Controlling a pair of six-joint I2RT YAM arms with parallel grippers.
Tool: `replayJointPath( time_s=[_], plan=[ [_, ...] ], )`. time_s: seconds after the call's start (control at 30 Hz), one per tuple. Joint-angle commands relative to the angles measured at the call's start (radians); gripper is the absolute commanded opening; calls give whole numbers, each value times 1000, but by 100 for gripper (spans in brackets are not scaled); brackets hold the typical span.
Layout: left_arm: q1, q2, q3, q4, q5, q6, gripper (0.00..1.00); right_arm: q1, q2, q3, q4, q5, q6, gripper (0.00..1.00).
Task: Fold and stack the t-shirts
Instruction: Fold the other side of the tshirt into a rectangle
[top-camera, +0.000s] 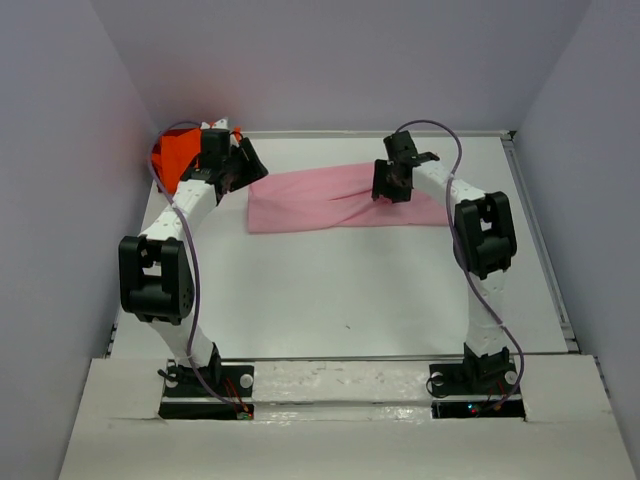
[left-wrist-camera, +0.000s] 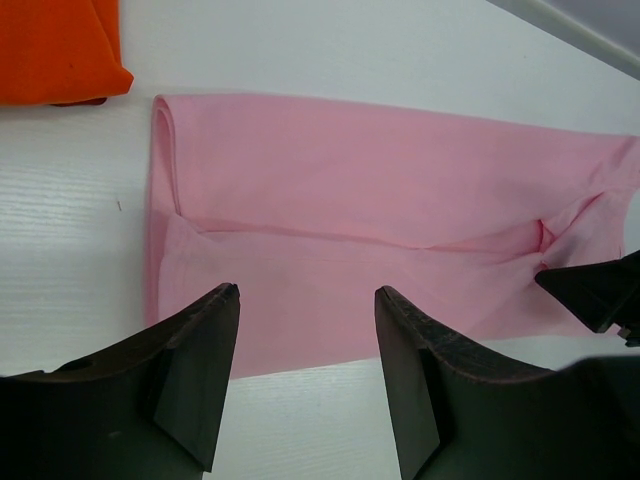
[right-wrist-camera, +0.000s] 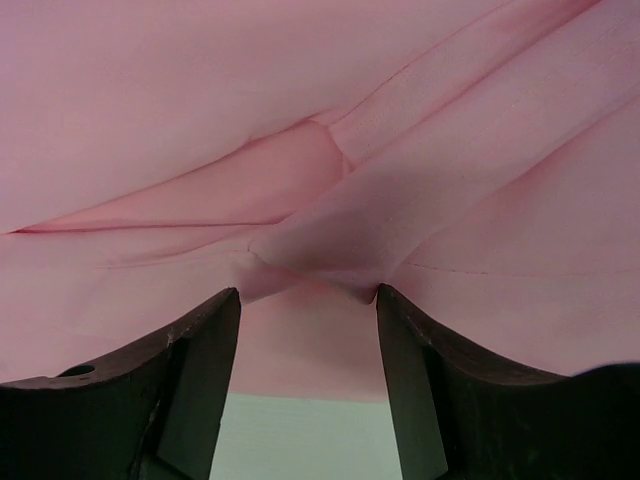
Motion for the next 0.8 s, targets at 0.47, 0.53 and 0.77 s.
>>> replayJointPath(
  time_s=[0.47,0.53,0.77],
  plan=[
    [9,-31,-21,44,56,-5,66,3,48,62,52,3,9,38],
    [9,-32,-20,45,57,-3,66,3,43,70,50,1,9,35],
    [9,-32,-20,44,59,-1,66,3,33,113,32,4,-8,36]
  ],
)
